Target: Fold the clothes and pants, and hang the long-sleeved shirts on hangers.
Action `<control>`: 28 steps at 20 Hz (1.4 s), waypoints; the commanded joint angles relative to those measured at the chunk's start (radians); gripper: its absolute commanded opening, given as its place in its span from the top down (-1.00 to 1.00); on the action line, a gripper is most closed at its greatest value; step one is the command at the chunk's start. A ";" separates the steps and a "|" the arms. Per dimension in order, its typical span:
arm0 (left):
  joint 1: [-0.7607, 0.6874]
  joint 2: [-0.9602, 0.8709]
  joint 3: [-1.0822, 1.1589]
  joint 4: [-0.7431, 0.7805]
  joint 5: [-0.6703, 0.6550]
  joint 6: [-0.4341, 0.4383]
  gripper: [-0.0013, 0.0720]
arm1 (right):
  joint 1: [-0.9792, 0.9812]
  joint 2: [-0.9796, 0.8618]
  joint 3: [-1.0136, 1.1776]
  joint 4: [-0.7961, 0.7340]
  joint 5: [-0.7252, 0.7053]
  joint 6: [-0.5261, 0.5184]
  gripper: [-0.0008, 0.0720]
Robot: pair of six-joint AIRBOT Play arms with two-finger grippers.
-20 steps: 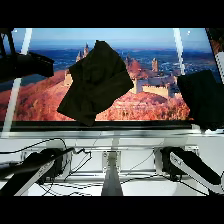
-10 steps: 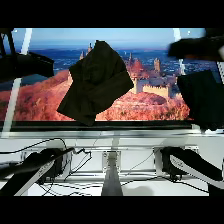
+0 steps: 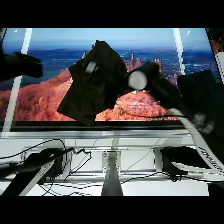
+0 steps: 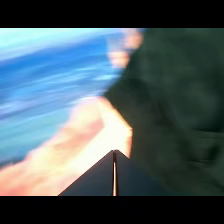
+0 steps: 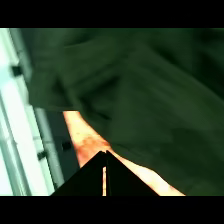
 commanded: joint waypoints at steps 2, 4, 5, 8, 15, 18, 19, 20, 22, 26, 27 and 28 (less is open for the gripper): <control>0.182 0.068 0.000 0.090 0.000 -0.019 0.90 | 0.114 -0.124 -0.002 -0.030 -0.116 -0.110 0.85; 0.243 0.080 0.000 0.090 0.000 -0.022 0.90 | 0.126 -0.183 -0.002 -0.042 -0.216 -0.129 -0.01; 0.258 0.080 0.000 0.090 0.000 -0.028 0.90 | 0.131 -0.214 -0.002 -0.049 -0.259 -0.174 -0.43; 0.260 0.077 -0.001 0.071 0.000 -0.048 0.90 | 0.137 -0.280 -0.002 -0.066 -0.292 -0.353 -0.46; 0.260 0.077 -0.001 0.064 0.000 -0.048 0.90 | 0.179 -0.359 -0.002 -0.075 -0.326 -0.523 -0.73; 0.260 0.077 -0.001 0.063 0.000 -0.048 0.90 | 0.197 -0.363 -0.002 -0.074 -0.339 -0.522 -0.75; 0.260 0.077 -0.001 0.063 0.000 -0.048 0.90 | 0.199 -0.370 -0.002 -0.090 -0.367 -0.521 -0.70; 0.260 0.077 -0.001 0.055 0.000 -0.048 0.90 | 0.199 -0.378 -0.002 -0.110 -0.399 -0.519 -0.51; 0.260 0.077 -0.001 0.031 0.000 -0.053 0.90 | 0.199 -0.388 -0.002 -0.189 -0.445 -0.509 -0.07; 0.260 0.060 -0.003 -0.064 0.000 -0.082 0.90 | 0.197 -0.395 0.000 -0.267 -0.439 -0.397 0.80; 0.260 0.048 -0.010 -0.063 0.000 -0.082 0.90 | 0.192 -0.394 0.008 -0.283 -0.434 -0.369 0.88; 0.260 0.037 -0.022 -0.063 0.000 -0.082 0.90 | 0.185 -0.393 0.030 -0.301 -0.428 -0.331 0.88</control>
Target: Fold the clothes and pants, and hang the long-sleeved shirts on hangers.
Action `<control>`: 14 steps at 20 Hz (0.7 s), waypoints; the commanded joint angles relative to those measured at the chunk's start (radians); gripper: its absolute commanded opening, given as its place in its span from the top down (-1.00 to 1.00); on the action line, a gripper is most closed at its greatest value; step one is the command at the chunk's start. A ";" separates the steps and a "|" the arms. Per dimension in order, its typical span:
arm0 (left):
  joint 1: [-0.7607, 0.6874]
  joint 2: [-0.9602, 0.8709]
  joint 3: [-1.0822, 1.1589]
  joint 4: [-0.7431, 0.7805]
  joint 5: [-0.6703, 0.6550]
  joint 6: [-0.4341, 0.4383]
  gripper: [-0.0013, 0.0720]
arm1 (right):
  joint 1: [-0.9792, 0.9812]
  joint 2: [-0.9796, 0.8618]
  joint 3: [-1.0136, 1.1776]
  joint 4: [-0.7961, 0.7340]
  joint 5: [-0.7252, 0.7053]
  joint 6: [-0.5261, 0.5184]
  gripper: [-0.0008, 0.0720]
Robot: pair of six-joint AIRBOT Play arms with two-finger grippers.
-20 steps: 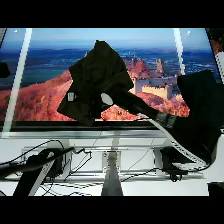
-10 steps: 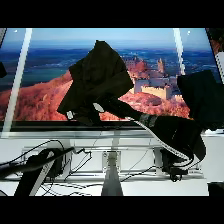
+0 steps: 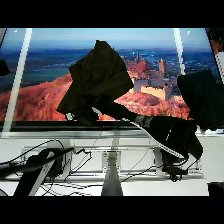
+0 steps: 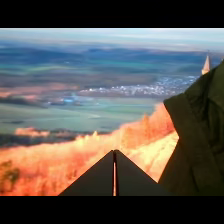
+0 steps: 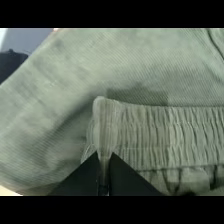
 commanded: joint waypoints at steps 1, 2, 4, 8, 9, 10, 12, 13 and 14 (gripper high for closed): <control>0.002 -0.032 -0.034 -0.029 0.000 -0.006 0.90 | -0.018 0.001 0.055 -0.095 0.001 0.129 0.88; 0.002 -0.043 -0.061 -0.026 0.000 -0.004 0.90 | -0.034 0.008 0.099 -0.128 0.003 0.173 0.88; 0.006 -0.050 -0.135 -0.026 -0.003 0.013 0.90 | -0.089 0.035 0.200 -0.222 0.014 0.287 0.88; 0.056 0.043 -0.286 -0.031 -0.050 0.012 0.90 | -0.303 0.124 0.389 -0.301 0.189 0.522 0.88; 0.069 0.073 -0.339 -0.043 -0.066 0.011 0.90 | -0.369 0.149 0.413 -0.301 0.227 0.591 0.88; 0.075 0.099 -0.407 -0.084 -0.090 0.011 0.90 | -0.443 0.179 0.422 -0.299 0.258 0.676 0.88; 0.073 0.124 -0.567 -0.292 -0.126 0.012 0.90 | -0.585 0.220 0.422 -0.264 0.309 0.845 0.88; 0.072 0.123 -0.651 -0.446 -0.127 0.012 0.90 | -0.645 0.227 0.422 -0.229 0.347 0.917 0.88; 0.071 0.119 -0.739 -0.597 -0.121 0.013 0.90 | -0.704 0.227 0.422 -0.189 0.396 0.965 0.88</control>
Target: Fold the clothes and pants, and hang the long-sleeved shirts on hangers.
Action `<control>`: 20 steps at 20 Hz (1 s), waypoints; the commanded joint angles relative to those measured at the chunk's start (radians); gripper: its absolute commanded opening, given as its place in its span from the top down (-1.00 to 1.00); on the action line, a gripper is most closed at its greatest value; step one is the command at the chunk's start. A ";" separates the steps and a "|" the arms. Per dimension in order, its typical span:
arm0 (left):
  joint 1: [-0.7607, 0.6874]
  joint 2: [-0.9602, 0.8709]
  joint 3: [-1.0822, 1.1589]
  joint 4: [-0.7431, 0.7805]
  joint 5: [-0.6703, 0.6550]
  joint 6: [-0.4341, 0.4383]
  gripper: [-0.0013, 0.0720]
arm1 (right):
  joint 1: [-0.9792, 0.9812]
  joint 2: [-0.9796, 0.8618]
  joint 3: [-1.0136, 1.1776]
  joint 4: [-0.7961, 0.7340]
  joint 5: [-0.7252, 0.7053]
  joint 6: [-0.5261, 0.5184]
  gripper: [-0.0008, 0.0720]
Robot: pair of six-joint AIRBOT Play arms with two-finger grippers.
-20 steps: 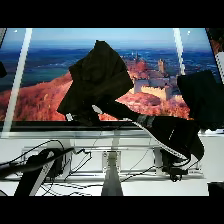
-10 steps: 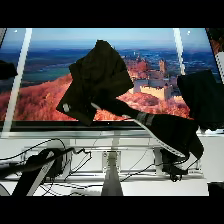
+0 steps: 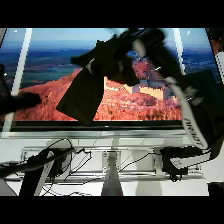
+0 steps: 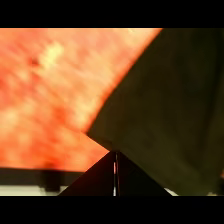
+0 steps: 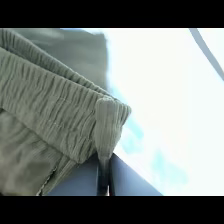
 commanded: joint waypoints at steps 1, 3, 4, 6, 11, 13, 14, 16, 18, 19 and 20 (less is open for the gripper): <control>0.004 0.018 -0.278 -0.441 -0.024 0.001 0.66 | -0.217 0.035 0.019 0.113 0.176 0.251 0.88; 0.003 0.008 -0.386 -0.490 -0.032 0.001 -0.94 | -0.280 0.035 0.016 0.180 0.237 0.251 0.88; 0.003 0.006 -0.422 -0.489 -0.035 0.001 -0.92 | -0.296 0.035 0.013 0.193 0.247 0.250 0.88; -0.007 0.002 -0.476 -0.489 -0.019 0.003 -0.92 | -0.308 0.034 0.012 0.189 0.246 0.249 0.88; -0.146 0.001 -0.527 -0.540 0.172 0.000 -0.49 | -0.306 0.034 0.012 0.193 0.179 0.246 0.88; -0.243 -0.029 -0.527 -0.561 0.241 0.000 -0.49 | -0.306 0.034 0.013 0.193 0.170 0.246 0.88; -0.285 -0.058 -0.527 -0.562 0.260 0.000 -0.50 | -0.306 0.034 0.013 0.193 0.171 0.246 0.88; -0.363 -0.136 -0.527 -0.585 0.296 -0.002 -0.51 | -0.306 0.034 0.013 0.190 0.170 0.246 0.88; -0.424 -0.230 -0.526 -0.662 0.369 0.001 -0.51 | -0.306 0.034 0.013 0.190 0.170 0.246 0.88; -0.446 -0.272 -0.523 -0.715 0.416 0.018 -0.50 | -0.306 0.034 0.013 0.190 0.169 0.246 0.88; -0.462 -0.314 -0.513 -0.776 0.451 0.069 -0.43 | -0.306 0.034 0.013 0.190 0.169 0.246 0.88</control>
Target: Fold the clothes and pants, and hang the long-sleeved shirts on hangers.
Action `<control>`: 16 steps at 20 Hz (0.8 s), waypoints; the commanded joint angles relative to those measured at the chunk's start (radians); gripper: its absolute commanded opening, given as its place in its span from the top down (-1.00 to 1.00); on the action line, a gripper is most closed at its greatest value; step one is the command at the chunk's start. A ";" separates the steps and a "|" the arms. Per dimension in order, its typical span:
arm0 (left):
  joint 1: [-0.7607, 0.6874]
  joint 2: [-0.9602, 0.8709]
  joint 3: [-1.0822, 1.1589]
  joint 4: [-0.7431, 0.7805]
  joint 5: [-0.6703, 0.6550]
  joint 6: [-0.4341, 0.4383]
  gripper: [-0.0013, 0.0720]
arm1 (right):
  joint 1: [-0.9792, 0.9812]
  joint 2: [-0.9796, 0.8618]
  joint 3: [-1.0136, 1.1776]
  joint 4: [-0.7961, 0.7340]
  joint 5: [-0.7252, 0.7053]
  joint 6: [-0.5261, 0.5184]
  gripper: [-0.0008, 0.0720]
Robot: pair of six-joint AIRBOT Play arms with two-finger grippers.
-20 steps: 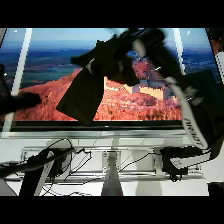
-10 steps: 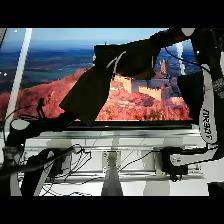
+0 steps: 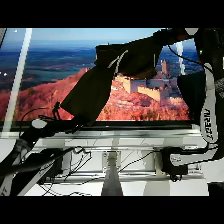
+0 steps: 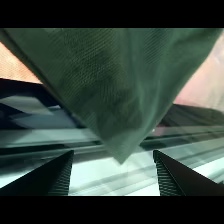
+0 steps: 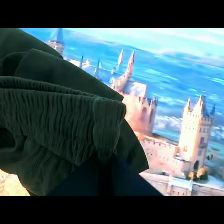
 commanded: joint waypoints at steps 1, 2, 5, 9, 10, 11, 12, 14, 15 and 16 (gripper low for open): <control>-0.082 -0.143 0.026 -0.191 0.141 0.124 -0.21 | 0.000 0.001 0.001 0.000 -0.008 0.001 0.88; -0.084 -0.175 0.050 -0.254 0.142 0.186 0.01 | 0.000 0.001 0.001 0.000 -0.019 0.001 0.88; -0.082 -0.261 0.167 -0.366 0.178 0.295 0.91 | 0.000 0.001 0.002 -0.003 -0.076 0.001 0.88; 0.050 -0.266 0.441 -0.365 0.257 0.340 0.91 | -0.077 0.014 0.034 -0.019 -0.179 0.002 0.88; 0.116 -0.260 0.521 -0.364 0.257 0.363 0.91 | -0.125 0.022 0.055 -0.016 -0.179 0.003 0.88; 0.197 -0.256 0.615 -0.357 0.258 0.369 0.91 | -0.176 0.034 0.072 -0.009 -0.181 0.007 0.88; 0.275 -0.259 0.710 -0.358 0.280 0.369 0.92 | -0.235 0.051 0.088 0.001 -0.196 0.040 0.88; 0.406 -0.279 0.940 -0.357 0.371 0.319 0.92 | -0.333 0.089 0.119 0.031 -0.287 0.181 0.88; 0.464 -0.298 1.068 -0.357 0.372 0.288 0.92 | -0.367 0.106 0.144 0.063 -0.329 0.247 0.88; 0.513 -0.311 1.184 -0.338 0.364 0.286 0.92 | -0.393 0.122 0.175 0.080 -0.352 0.288 0.88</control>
